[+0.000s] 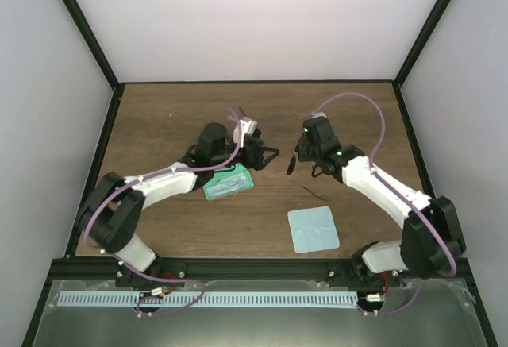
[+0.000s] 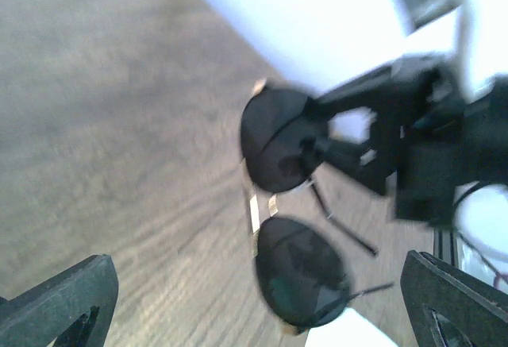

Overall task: Organize the sunglasses
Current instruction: Fold the sunglasses at the center of the board.

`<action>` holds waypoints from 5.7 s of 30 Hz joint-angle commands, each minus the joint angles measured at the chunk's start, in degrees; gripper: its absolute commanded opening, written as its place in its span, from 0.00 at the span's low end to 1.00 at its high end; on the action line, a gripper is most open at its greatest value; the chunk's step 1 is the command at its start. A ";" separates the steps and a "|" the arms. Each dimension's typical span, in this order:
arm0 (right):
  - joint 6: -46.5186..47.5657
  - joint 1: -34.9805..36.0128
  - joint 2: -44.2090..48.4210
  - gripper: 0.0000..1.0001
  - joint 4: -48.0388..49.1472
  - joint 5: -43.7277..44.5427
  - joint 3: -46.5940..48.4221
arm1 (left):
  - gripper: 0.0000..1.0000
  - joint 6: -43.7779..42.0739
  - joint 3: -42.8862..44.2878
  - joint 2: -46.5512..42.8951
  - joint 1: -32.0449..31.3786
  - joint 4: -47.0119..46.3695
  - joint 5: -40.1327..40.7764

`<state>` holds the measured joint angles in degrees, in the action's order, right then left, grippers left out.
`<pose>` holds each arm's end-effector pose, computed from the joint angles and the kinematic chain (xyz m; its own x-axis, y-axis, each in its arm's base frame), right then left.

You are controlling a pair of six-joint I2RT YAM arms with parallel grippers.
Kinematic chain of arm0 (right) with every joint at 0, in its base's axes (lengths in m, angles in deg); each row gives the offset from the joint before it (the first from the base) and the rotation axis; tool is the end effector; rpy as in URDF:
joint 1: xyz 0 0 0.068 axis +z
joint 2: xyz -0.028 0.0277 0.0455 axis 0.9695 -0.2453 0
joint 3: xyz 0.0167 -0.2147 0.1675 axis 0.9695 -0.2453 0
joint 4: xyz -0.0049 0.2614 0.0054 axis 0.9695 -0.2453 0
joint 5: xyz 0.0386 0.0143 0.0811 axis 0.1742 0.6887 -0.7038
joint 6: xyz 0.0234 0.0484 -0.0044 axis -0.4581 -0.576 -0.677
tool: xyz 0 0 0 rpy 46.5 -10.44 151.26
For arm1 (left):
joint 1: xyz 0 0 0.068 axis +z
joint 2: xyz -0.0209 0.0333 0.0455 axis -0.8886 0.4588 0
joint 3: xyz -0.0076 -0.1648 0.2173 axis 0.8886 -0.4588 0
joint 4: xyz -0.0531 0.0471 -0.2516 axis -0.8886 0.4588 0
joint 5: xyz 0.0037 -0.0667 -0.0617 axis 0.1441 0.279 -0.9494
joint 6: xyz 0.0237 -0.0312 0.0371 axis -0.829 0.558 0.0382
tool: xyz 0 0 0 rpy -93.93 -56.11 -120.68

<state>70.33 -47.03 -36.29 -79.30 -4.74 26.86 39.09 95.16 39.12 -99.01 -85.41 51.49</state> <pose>0.2521 0.1294 0.2585 -0.6721 -0.0453 -0.7390 -0.1375 0.9884 0.0645 0.2767 -0.2267 0.2145 -0.6138 0.0304 -0.7889 0.7150 0.4451 -0.5392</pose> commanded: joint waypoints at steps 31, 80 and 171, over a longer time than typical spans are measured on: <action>-6.78 18.16 -32.51 0.01 -41.96 42.56 32.80 | 1.00 5.08 -13.40 -21.77 3.00 -4.52 16.93; 11.34 19.48 0.95 0.01 -11.65 14.80 9.17 | 0.70 5.53 -6.08 -1.58 3.01 -10.45 -11.36; -8.24 19.48 0.74 0.01 0.82 3.33 3.93 | 0.67 14.16 -6.06 6.65 -2.53 -24.23 -6.92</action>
<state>64.16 -28.76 -35.09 -82.25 2.73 30.60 52.92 86.98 42.33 -100.36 -103.71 44.05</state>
